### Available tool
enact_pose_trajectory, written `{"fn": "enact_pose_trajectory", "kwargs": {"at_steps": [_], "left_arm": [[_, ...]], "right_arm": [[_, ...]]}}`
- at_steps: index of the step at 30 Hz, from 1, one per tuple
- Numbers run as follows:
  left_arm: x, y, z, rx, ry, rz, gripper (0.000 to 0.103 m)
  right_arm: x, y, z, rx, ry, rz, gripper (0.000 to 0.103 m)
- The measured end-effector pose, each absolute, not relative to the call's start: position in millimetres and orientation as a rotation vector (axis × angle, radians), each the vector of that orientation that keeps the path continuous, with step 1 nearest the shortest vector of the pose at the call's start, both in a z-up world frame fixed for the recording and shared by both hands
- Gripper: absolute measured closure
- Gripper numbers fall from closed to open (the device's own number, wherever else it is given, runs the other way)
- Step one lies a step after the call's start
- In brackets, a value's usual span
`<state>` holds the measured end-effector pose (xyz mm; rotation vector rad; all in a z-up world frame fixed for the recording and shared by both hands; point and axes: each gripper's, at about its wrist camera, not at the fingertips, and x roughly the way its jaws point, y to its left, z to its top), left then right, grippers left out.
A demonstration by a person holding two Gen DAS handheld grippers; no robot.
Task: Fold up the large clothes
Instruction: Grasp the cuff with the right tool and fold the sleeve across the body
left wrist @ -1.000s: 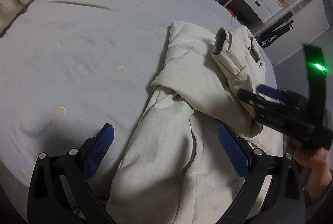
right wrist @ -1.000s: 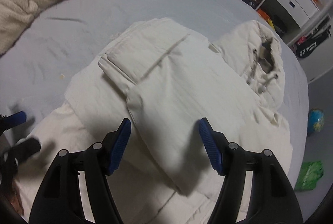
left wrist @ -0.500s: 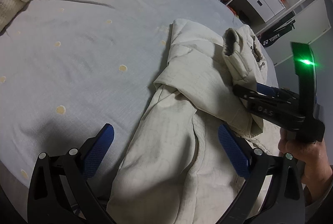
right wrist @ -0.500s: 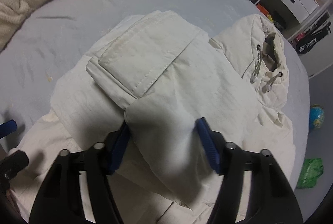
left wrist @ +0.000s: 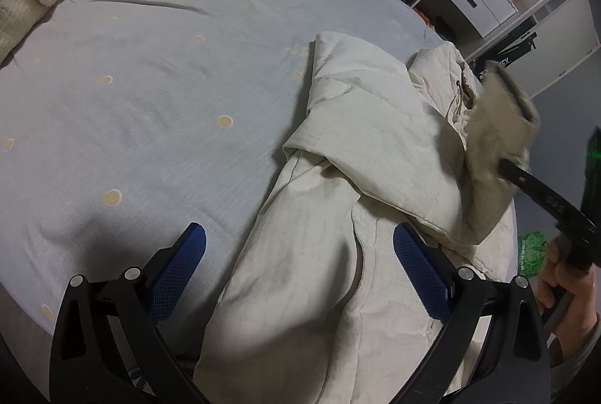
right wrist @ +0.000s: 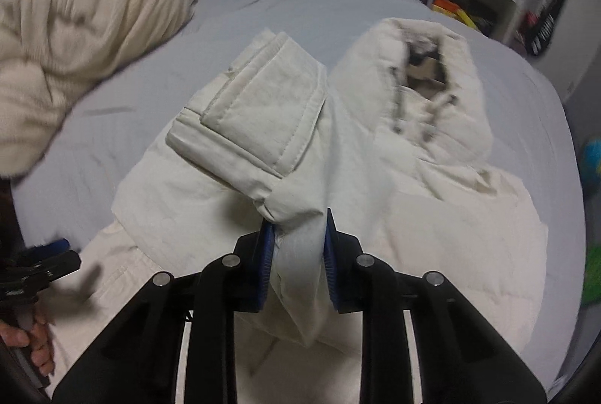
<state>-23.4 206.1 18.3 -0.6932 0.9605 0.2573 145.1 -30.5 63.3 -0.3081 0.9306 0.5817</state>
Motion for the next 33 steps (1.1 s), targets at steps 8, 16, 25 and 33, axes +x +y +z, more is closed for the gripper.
{"fn": "enact_pose_trajectory", "kwargs": {"at_steps": [8, 16, 25, 33], "left_arm": [[-23.3, 205.4, 17.7, -0.685, 0.969, 0.258, 0.007], [-22.1, 202.9, 17.7, -0.672, 0.980, 0.264, 0.007], [-22.6, 201.8, 17.2, -0.672, 0.983, 0.264, 0.007], [-22.5, 201.3, 16.9, -0.673, 0.984, 0.264, 0.007]], "right_arm": [[155.1, -130.0, 56.7, -0.043, 0.978, 0.499, 0.082], [162.8, -210.6, 0.1, 0.400, 1.110, 0.456, 0.081], [159.9, -245.1, -31.0, 0.591, 1.135, 0.450, 0.068], [173.7, -277.5, -29.5, 0.776, 1.069, 0.372, 0.055]]}}
